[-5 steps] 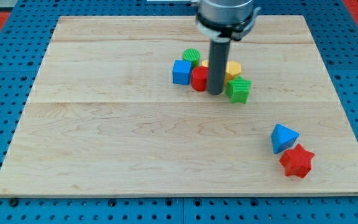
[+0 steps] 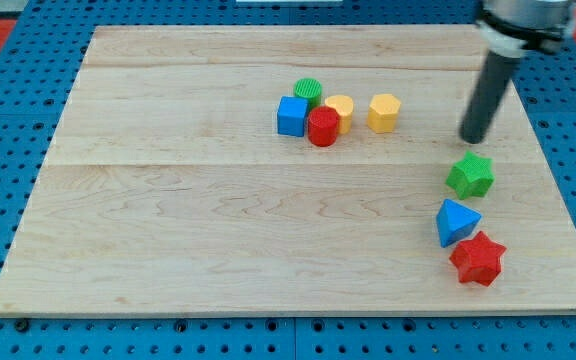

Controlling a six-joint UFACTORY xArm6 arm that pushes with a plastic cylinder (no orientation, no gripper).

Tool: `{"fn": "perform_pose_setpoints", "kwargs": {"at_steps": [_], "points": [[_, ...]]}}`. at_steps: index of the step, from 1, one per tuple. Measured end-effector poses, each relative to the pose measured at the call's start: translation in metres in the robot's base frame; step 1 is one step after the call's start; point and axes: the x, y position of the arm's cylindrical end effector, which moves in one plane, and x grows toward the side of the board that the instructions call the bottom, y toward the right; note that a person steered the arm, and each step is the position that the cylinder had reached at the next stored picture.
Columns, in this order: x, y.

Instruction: Push green star above the blue triangle

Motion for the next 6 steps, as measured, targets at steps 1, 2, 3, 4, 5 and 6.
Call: {"fn": "perform_pose_setpoints", "kwargs": {"at_steps": [1, 2, 3, 4, 5, 6], "points": [[0.035, 0.019], [0.056, -0.005], [0.048, -0.029], [0.048, -0.042], [0.012, -0.026], [0.004, -0.056]]}}
